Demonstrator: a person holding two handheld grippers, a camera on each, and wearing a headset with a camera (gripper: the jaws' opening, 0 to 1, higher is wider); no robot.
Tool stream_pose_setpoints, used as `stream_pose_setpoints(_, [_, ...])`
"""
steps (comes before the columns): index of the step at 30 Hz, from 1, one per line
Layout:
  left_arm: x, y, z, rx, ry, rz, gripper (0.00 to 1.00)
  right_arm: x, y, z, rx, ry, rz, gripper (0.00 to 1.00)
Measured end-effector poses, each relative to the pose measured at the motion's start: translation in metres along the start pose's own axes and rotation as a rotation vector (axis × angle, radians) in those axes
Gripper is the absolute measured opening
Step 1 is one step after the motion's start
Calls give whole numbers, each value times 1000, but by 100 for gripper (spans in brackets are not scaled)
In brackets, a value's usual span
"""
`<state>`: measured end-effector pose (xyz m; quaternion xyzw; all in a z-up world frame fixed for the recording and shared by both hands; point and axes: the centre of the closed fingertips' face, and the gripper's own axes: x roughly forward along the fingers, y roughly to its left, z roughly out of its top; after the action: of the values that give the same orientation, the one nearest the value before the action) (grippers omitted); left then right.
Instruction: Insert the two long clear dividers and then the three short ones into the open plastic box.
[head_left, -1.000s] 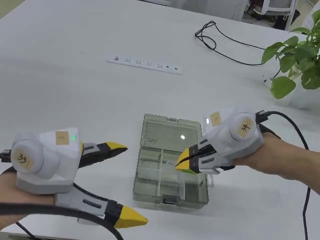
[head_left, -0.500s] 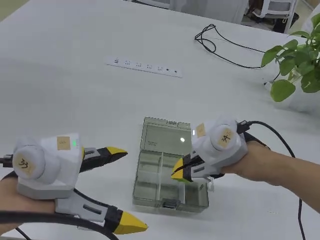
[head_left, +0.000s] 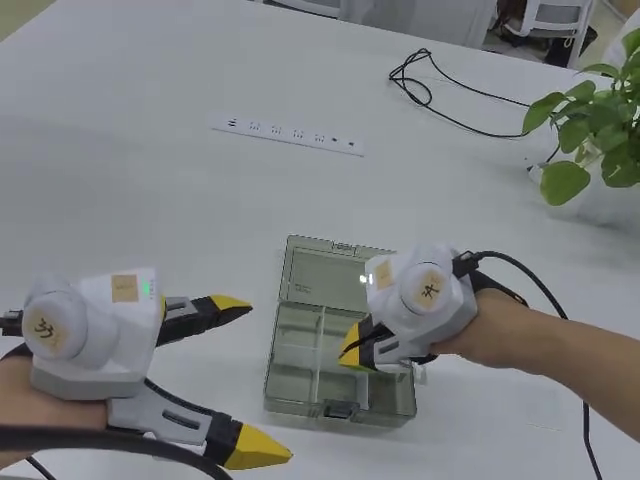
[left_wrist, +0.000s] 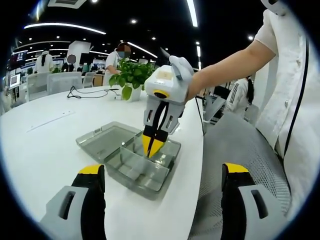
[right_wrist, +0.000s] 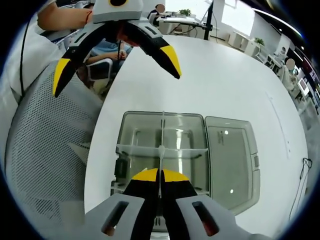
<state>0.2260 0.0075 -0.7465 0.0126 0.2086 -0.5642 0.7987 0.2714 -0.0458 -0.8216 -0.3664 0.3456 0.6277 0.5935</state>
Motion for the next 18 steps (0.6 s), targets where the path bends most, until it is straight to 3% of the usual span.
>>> stream_pose_setpoints(7, [-1,2,0,1,3,5,99,-1,0,0,2,-3,1,3])
stream_pose_setpoints(18, [-2,2,0,1,8,9,99,-8,0,3,80,-49,-8,7])
